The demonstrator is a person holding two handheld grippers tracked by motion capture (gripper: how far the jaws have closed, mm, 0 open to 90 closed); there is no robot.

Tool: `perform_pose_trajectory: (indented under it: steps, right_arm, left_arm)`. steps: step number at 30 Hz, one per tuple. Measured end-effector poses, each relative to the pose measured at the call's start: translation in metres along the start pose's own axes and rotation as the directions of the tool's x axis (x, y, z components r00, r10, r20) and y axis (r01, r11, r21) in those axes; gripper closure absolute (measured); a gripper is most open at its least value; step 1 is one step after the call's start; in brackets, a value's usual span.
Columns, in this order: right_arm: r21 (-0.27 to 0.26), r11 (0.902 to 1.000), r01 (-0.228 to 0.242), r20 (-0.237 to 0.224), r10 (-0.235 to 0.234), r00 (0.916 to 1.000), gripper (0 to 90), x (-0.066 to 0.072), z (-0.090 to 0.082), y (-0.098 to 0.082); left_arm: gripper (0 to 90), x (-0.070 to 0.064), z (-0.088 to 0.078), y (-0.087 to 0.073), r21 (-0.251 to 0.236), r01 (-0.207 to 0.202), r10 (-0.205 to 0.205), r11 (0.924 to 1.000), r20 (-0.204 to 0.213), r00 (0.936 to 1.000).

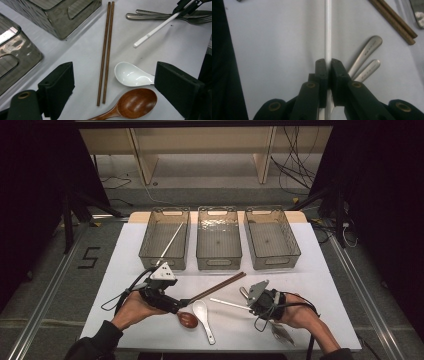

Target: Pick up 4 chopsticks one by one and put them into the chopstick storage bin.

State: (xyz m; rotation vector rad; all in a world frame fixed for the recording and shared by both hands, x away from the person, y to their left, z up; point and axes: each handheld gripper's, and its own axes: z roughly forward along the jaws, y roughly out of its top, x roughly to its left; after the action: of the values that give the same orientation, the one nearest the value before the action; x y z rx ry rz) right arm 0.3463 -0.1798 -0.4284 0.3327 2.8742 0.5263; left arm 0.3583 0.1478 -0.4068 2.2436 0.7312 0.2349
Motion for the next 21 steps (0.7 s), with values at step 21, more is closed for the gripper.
perform_pose_trajectory:
  steps: [21]
  right_arm:
    - [-0.052,0.9952,0.082,-0.004,-0.083,0.9966,85.5,0.024,-0.004,0.029]
  left_arm:
    - [19.9,-0.031,0.021,0.014,0.061,-0.159,0.152,0.9855,0.103,0.983]
